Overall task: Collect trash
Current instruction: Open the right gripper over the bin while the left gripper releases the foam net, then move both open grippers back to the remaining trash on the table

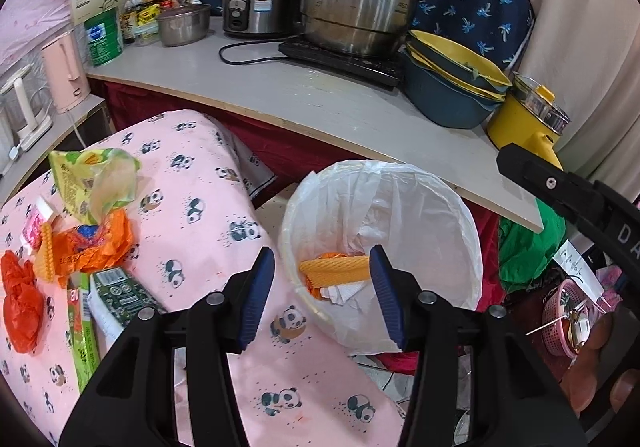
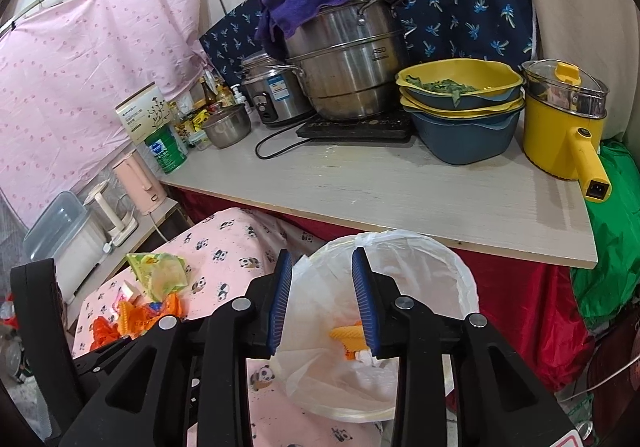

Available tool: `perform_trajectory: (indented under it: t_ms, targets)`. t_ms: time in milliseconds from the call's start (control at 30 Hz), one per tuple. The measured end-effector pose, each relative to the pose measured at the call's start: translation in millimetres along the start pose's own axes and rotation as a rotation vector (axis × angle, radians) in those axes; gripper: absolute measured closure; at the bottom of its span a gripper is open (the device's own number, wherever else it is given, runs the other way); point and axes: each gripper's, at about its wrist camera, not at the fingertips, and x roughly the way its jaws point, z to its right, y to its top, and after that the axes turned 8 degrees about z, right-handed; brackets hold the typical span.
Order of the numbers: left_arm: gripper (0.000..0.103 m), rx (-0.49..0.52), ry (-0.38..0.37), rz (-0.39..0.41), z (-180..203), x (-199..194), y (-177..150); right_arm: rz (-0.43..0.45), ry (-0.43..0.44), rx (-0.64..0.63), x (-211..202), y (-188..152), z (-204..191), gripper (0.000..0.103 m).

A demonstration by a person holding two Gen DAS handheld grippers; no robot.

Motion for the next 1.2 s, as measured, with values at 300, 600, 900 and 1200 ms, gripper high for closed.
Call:
perform_trajectory:
  t_ms: [300, 600, 900, 1200]
  targets:
    - [0.051, -0.077, 0.081, 0.008, -50.6, -29.7, -18.4, -0.027, 0.068, -0.046, -7.2, -16.7, -42.7, 0.071]
    - [0.047, -0.127, 0.176, 0.011, -109.2, -64.7, -47.4, -0.092, 0.14, -0.11, -8.2, -49.3, -95.3, 0.071]
    - [0.041, -0.191, 0.247, -0.006, -158.0, -89.4, -87.1, -0.194, 0.199, -0.17, -2.0, -97.3, -135.6, 0.071]
    - [0.037, -0.155, 0.248, -0.034, -160.0, -89.7, -119.3, -0.292, 0.225, -0.196, 16.9, -135.7, -155.1, 0.071]
